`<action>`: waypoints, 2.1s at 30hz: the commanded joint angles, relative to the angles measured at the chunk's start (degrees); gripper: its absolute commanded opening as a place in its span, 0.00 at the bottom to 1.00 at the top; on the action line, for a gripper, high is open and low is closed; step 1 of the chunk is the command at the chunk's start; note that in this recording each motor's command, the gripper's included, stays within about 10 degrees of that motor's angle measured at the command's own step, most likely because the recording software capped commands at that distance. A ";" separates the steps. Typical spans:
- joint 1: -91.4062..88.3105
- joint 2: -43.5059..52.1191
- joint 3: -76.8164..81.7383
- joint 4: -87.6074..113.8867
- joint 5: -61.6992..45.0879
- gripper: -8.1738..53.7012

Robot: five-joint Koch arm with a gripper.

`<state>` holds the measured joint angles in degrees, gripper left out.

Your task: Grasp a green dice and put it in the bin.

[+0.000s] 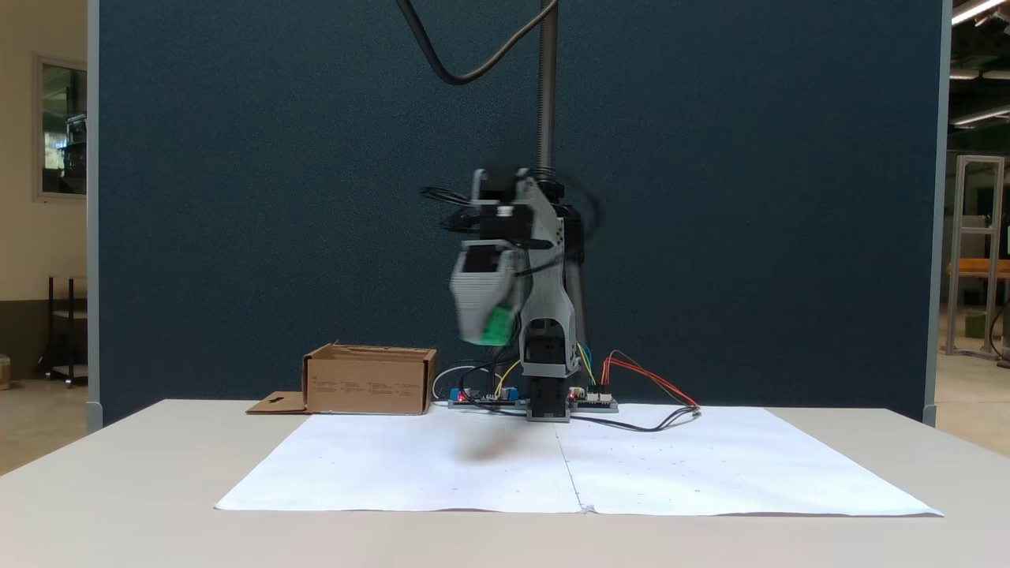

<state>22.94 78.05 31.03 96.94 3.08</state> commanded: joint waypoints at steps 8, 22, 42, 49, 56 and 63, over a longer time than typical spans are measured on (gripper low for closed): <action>31.20 1.23 -2.20 2.46 -16.52 0.33; 67.76 1.23 -2.20 -2.55 -23.82 0.33; 80.07 -6.15 2.20 -9.49 -27.51 0.88; 78.93 -5.89 2.37 -10.72 -27.25 0.84; 72.95 4.39 2.37 -11.95 -21.45 0.83; 58.62 15.56 2.37 -11.95 -10.99 0.83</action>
<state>84.11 89.74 34.98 85.43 -13.27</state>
